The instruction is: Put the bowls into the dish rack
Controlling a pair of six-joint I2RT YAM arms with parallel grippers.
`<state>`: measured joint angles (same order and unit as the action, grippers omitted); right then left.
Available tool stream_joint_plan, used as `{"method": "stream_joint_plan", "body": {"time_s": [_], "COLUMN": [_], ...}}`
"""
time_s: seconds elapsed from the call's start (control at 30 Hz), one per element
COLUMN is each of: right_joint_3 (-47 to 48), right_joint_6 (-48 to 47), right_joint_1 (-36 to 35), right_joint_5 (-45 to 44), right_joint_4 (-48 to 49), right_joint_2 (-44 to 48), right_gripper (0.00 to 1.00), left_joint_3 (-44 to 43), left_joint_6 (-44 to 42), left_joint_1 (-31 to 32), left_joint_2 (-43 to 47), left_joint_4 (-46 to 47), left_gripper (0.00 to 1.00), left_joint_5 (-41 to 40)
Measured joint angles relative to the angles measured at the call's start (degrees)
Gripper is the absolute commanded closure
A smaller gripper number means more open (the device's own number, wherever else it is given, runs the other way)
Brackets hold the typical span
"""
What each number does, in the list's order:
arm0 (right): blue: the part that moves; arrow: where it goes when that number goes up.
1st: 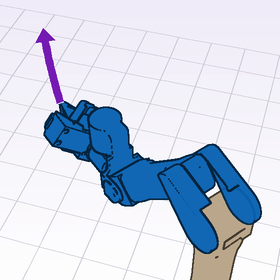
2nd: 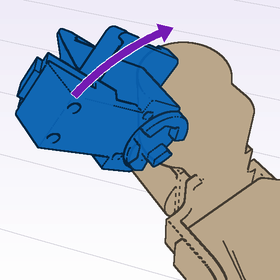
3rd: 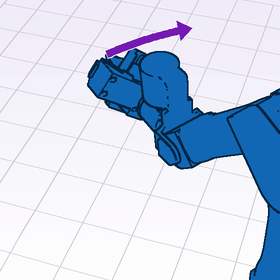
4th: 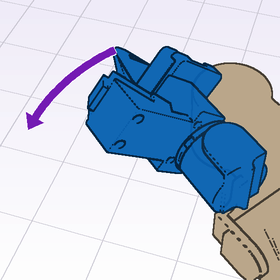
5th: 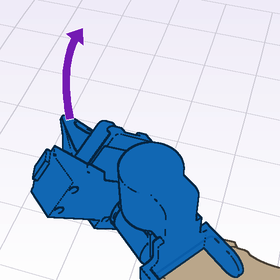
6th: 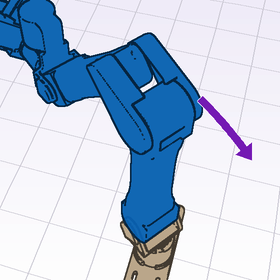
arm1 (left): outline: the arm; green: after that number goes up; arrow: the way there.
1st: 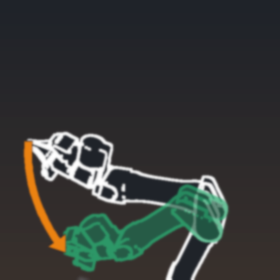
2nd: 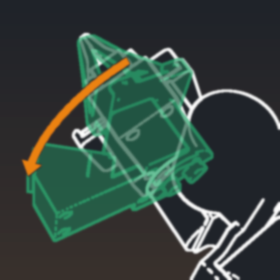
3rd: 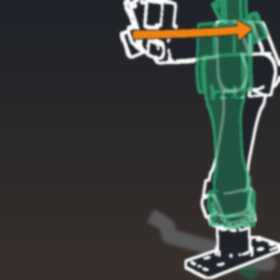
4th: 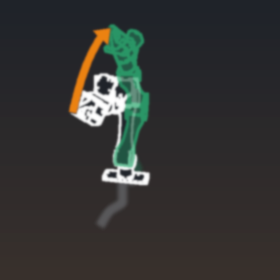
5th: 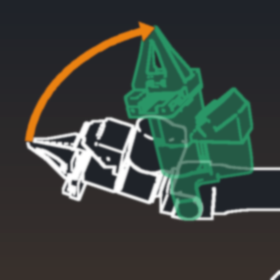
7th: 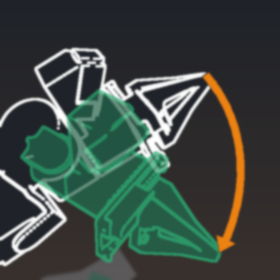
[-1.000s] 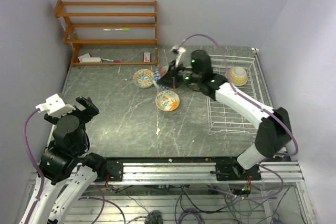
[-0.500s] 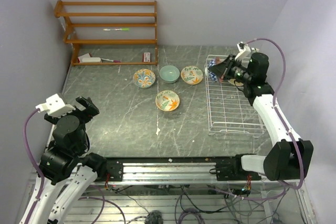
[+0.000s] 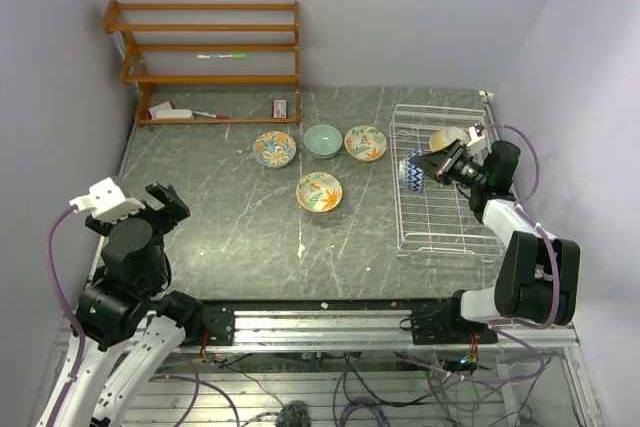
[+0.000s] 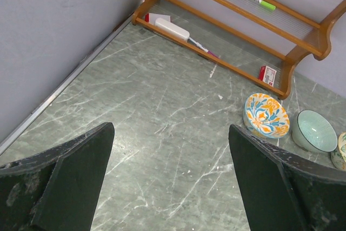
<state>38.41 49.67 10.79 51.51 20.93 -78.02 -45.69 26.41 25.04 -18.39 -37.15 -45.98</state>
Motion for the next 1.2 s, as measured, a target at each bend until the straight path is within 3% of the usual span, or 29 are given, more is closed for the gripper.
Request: {"method": "stream_joint_plan", "body": {"time_s": [0.57,0.67,0.97,1.2], "right_joint_3": [-4.2,-5.0,-6.3,-8.0], "right_joint_6": [11.6,13.6,12.9,13.0], "right_joint_1": [5.3,5.7,8.7,10.6], "right_joint_5": [5.3,5.8,5.7,4.9], "right_joint_4": [20.6,24.6,24.4,28.6], "right_joint_2": [-11.8,-13.1,-13.2,-13.2], "right_gripper": [0.93,0.88,0.80,0.95], "left_joint_3": [0.0,0.0,0.0,0.0], "left_joint_6": [0.0,0.0,0.0,0.0], "left_joint_1": [0.0,0.0,0.0,0.0], "left_joint_2": [0.0,0.0,0.0,-0.5], "left_joint_4": [0.0,0.0,0.0,0.0], "left_gripper": [0.02,0.02,0.02,0.02], "left_joint_5": [0.0,0.0,0.0,0.0]}}
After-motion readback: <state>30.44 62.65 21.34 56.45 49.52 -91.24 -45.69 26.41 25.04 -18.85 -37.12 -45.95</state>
